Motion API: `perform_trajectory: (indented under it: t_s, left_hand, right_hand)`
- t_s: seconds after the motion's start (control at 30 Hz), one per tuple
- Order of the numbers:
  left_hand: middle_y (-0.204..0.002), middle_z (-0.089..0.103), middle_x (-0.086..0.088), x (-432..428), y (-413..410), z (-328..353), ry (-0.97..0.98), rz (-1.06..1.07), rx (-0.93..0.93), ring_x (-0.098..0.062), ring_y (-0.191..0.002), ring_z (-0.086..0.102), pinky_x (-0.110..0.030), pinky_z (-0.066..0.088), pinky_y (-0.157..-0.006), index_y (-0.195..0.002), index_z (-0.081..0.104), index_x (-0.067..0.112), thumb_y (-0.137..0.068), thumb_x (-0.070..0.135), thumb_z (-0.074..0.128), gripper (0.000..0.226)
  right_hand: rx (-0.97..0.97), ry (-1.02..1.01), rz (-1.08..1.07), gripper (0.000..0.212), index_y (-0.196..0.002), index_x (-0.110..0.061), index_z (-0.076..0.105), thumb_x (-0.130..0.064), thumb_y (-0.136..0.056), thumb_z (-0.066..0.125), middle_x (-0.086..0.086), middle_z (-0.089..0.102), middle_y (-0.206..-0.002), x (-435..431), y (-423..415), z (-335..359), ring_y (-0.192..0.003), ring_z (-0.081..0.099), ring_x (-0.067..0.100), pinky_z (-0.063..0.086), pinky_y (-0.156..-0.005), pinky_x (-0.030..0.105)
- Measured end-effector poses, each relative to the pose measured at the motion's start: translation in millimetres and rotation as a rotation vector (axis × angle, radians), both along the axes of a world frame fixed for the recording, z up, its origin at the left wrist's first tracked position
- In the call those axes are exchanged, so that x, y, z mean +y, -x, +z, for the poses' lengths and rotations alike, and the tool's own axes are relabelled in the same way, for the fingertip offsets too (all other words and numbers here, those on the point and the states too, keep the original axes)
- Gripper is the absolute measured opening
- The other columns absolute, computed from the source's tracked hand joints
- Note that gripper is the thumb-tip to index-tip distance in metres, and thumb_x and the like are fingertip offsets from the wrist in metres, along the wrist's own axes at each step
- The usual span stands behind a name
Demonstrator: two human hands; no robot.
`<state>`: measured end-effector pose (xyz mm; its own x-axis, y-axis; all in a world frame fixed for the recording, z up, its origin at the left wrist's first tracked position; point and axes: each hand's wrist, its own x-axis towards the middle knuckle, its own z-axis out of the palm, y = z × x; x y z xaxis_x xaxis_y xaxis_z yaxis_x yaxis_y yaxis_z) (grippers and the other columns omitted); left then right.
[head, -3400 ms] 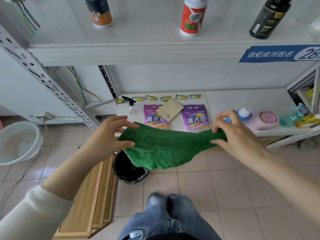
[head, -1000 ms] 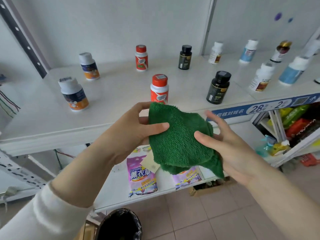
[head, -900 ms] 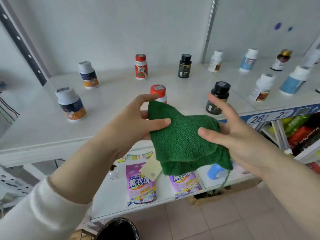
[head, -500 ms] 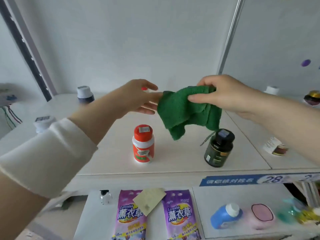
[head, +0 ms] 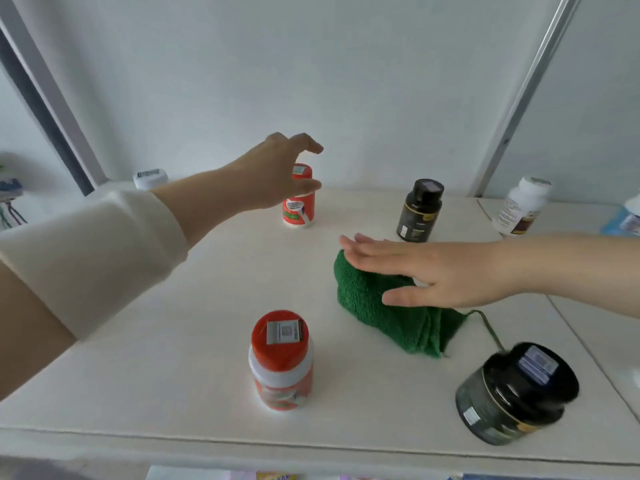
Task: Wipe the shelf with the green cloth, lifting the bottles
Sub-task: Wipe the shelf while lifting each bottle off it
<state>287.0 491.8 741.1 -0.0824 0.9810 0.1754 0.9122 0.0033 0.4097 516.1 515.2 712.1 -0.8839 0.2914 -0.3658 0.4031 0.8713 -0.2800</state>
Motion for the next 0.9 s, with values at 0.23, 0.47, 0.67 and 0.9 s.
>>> perform_trajectory:
  t_s: [0.23,0.47,0.67,0.9]
  left_hand:
    - [-0.137,0.037,-0.007,39,17,-20,0.070,-0.042,0.034,-0.021,-0.124,0.044,-0.025,0.032,-0.093,-0.136,0.038,0.029,-0.087,0.033,0.056,0.053]
    - [-0.124,0.053,-0.006,52,30,-23,0.081,-0.079,0.031,-0.022,-0.112,0.047,-0.027,0.036,-0.081,-0.122,0.051,0.024,-0.087,0.024,0.056,0.035]
    - [-0.124,0.054,-0.004,51,48,-13,0.060,-0.038,-0.002,-0.016,-0.098,0.045,-0.026,0.036,-0.072,-0.118,0.053,0.025,-0.086,0.023,0.057,0.032]
    - [-0.125,0.054,-0.002,43,58,1,0.016,-0.003,-0.033,-0.016,-0.096,0.044,-0.024,0.035,-0.066,-0.119,0.053,0.024,-0.087,0.024,0.056,0.032]
  right_hand:
    - [-0.057,0.038,-0.028,0.064,-0.142,-0.029,-0.015,-0.046,-0.093,0.023,-0.018,-0.030,-0.146,10,15,-40,-0.131,-0.023,-0.013,-0.018,-0.096,-0.005]
    - [0.252,-0.303,-0.526,0.055,-0.143,-0.011,0.018,-0.033,-0.096,0.034,0.008,0.025,-0.143,47,67,-57,-0.131,0.024,0.022,0.021,-0.109,0.030]
    - [0.341,-0.282,-0.834,0.043,-0.138,-0.006,0.026,-0.009,-0.096,0.033,0.015,0.034,-0.144,98,133,-70,-0.129,0.037,0.030,0.030,-0.104,0.035]
    - [0.548,-0.122,-0.132,0.045,-0.132,-0.006,0.044,-0.019,-0.088,0.040,0.010,0.045,-0.141,18,105,-77,-0.131,0.040,0.020,0.021,-0.109,0.021]
